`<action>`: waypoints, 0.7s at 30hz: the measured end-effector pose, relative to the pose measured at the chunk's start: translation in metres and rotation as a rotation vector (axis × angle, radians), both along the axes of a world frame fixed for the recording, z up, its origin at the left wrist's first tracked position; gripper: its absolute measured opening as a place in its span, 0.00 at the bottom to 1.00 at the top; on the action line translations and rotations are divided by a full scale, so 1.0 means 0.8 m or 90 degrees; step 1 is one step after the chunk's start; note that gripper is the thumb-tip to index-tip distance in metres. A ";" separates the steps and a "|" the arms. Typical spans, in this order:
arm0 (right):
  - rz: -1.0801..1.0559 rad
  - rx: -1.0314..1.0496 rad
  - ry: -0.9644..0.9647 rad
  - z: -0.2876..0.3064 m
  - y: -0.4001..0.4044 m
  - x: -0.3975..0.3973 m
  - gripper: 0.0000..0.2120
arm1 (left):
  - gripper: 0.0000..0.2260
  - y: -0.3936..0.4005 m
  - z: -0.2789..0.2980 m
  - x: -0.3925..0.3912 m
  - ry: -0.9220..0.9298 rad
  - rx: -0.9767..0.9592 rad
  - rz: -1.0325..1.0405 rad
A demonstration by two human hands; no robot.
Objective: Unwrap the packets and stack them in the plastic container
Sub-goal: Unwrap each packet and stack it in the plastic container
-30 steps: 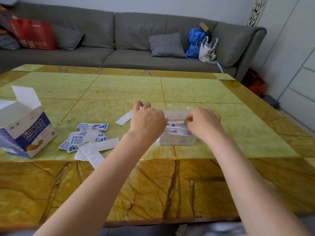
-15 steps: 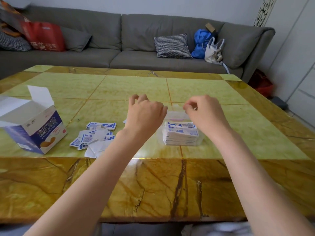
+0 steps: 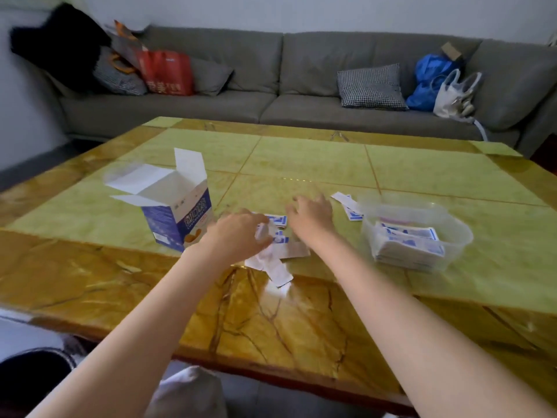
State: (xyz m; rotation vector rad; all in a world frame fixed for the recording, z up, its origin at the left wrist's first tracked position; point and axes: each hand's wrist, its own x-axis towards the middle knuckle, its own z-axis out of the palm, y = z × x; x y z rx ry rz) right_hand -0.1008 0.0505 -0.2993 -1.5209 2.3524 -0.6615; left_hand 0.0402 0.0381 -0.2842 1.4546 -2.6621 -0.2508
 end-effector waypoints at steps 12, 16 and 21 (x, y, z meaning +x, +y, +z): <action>-0.135 0.233 0.129 -0.019 -0.072 -0.014 0.25 | 0.34 -0.024 -0.012 0.016 -0.089 0.152 -0.018; 0.005 0.214 0.174 -0.018 -0.052 -0.004 0.19 | 0.32 -0.013 -0.006 0.018 -0.063 0.135 -0.048; 0.169 0.167 0.142 -0.008 0.001 0.004 0.21 | 0.30 -0.002 -0.003 0.036 0.046 0.172 -0.074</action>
